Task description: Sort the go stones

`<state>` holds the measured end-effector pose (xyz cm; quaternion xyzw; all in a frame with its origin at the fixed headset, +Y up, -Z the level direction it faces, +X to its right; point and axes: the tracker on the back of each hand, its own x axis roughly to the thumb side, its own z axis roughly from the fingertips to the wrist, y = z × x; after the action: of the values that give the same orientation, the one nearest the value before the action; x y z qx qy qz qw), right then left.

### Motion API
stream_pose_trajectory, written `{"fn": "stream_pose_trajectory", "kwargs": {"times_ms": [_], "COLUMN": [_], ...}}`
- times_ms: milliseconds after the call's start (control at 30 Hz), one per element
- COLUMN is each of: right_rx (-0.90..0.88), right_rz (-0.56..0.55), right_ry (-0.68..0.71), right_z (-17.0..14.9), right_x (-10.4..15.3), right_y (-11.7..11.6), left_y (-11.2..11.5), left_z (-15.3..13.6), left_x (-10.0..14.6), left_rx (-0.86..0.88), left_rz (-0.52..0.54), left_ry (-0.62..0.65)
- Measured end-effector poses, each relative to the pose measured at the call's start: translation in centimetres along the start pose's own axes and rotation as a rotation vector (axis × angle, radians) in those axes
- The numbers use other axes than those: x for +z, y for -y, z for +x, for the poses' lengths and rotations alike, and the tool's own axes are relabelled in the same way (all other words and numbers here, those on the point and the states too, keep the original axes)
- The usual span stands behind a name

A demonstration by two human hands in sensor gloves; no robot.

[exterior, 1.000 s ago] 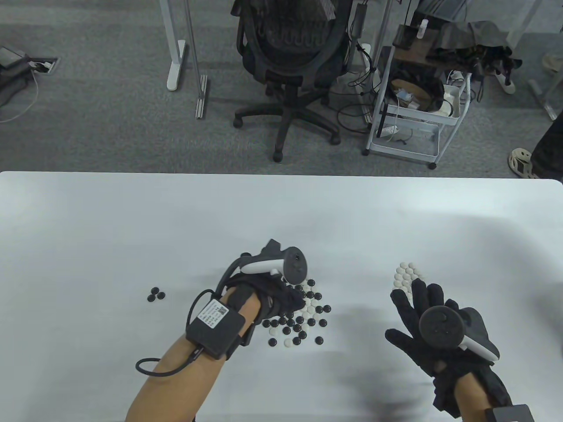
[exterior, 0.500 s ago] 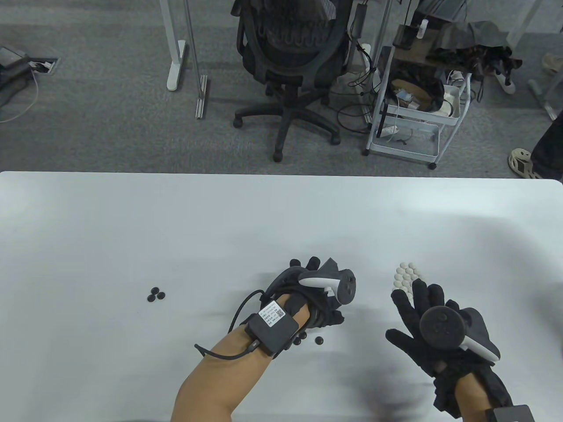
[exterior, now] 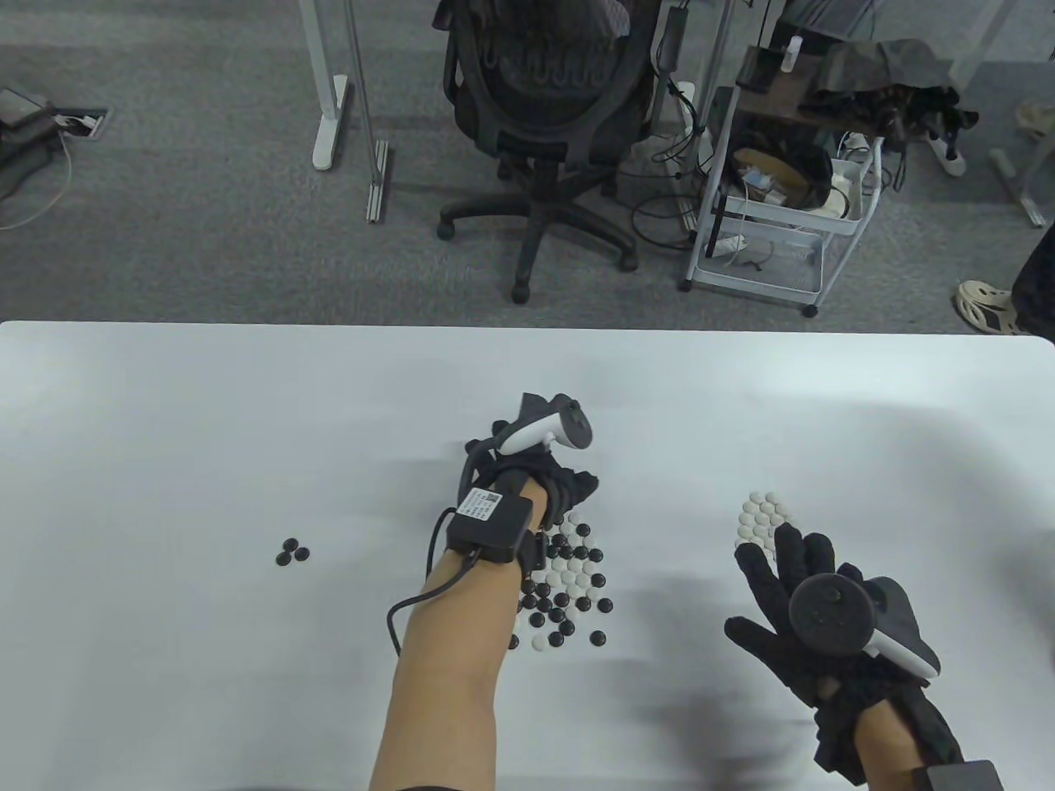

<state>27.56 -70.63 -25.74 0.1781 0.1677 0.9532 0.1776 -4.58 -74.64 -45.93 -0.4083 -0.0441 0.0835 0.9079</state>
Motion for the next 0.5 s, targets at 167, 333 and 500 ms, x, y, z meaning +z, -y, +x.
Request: {"fn": "stream_pose_trajectory", "kwargs": {"times_ms": [167, 333, 500], "right_rx": [0.005, 0.010, 0.008], "right_rz": [0.011, 0.020, 0.017], "right_ry": [0.007, 0.008, 0.005], "right_z": [0.2, 0.3, 0.2], "right_x": [-0.1, -0.2, -0.2], "right_y": [-0.1, -0.2, -0.2], "left_y": [-0.4, 0.2, 1.3], "left_z": [-8.7, -16.9, -21.2], "left_x": [2.8, 5.9, 7.9], "left_rx": [0.049, 0.180, 0.244], "left_rz": [0.015, 0.019, 0.029], "left_ry": [-0.159, -0.286, -0.335]}}
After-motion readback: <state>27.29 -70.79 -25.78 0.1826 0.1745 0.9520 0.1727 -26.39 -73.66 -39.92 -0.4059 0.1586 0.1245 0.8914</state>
